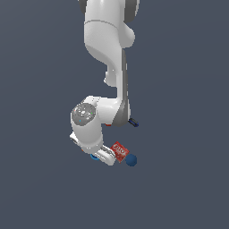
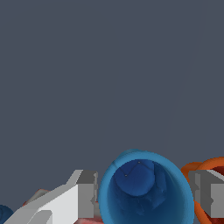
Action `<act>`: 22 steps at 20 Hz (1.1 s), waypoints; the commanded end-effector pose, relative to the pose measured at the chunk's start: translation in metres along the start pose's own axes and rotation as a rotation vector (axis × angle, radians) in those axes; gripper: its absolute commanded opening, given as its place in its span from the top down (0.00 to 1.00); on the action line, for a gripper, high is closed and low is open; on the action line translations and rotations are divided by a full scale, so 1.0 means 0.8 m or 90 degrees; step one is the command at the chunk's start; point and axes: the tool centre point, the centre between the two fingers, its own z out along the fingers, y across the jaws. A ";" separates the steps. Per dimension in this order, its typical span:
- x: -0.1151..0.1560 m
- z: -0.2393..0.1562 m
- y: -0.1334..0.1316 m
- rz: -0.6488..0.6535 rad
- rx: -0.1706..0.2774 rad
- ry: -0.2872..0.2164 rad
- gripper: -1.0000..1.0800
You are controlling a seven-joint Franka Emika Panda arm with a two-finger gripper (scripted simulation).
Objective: Pick up a designated object from a clutter of objects.
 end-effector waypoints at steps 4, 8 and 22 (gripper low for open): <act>-0.026 0.037 0.007 -0.002 -0.015 -0.035 1.00; 0.000 -0.002 0.000 0.000 0.000 0.000 1.00; -0.023 -0.093 -0.024 0.000 -0.004 -0.009 1.00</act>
